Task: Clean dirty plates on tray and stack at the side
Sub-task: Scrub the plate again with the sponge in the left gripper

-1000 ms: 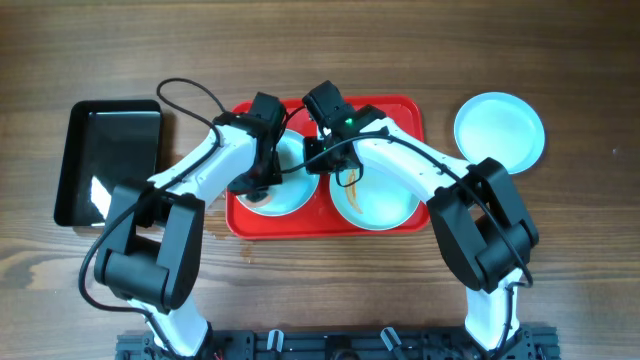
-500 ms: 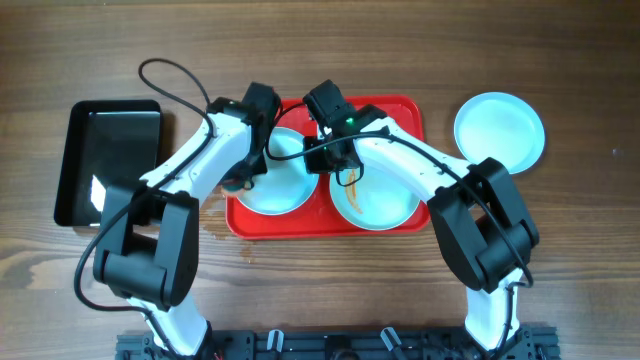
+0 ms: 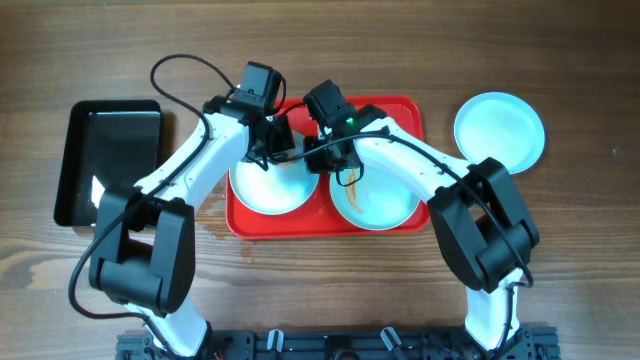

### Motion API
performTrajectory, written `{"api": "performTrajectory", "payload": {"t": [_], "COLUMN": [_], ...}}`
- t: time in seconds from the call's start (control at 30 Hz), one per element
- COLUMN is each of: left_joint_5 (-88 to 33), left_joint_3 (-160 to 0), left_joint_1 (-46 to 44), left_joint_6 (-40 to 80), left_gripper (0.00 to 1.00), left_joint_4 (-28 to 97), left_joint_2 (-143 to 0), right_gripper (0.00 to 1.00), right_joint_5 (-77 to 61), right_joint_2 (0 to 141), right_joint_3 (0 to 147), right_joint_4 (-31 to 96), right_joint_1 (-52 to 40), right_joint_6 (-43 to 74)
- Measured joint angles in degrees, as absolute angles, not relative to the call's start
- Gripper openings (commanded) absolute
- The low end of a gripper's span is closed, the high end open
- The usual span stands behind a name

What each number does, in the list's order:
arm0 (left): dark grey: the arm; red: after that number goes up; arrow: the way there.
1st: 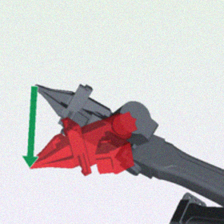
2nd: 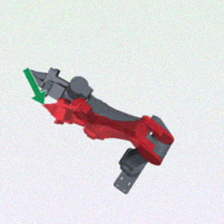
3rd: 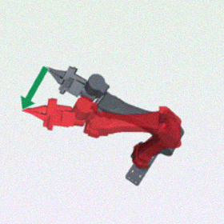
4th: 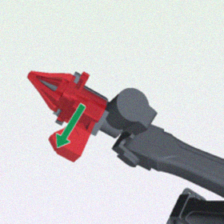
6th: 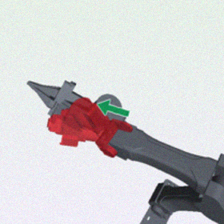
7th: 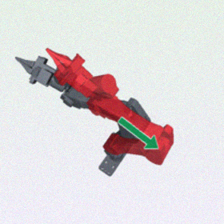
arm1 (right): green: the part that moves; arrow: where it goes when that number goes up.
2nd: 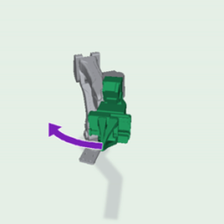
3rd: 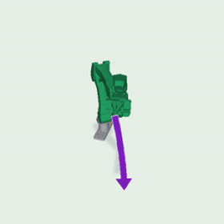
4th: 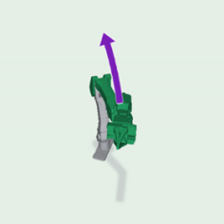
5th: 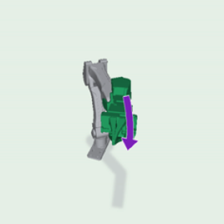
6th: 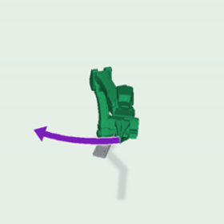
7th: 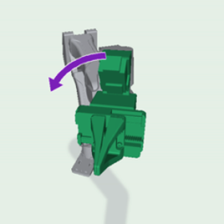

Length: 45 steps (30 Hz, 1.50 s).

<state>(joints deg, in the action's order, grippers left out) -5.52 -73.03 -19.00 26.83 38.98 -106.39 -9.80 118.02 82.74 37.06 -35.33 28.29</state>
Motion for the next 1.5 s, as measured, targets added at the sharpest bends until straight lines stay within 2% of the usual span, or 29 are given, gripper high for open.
{"api": "performTrajectory", "payload": {"t": [0.43,0.67,0.87,1.5], "left_joint_5": [-9.52,-9.28,-9.30,-9.52], "left_joint_3": [-70.67,-70.65,-70.63,-70.52], "left_joint_1": [-18.09,-13.08,-9.76,-9.74], "left_joint_6": [26.63,26.63,26.63,28.01], "left_gripper": [0.04,0.04,0.04,0.04], "left_joint_4": [35.57,38.02,43.70,63.00], "left_joint_2": [-110.50,-110.50,-110.59,-108.05], "right_gripper": [0.04,0.04,0.04,0.05], "right_joint_5": [-9.80,-9.82,-9.85,-10.04], "right_joint_2": [118.02,118.02,118.02,118.02], "right_joint_3": [82.74,82.74,82.74,82.74], "right_joint_4": [37.58,37.69,37.67,37.28], "right_joint_1": [-35.35,-35.35,-35.35,-35.42], "right_joint_6": [28.29,28.29,28.27,28.27]}}
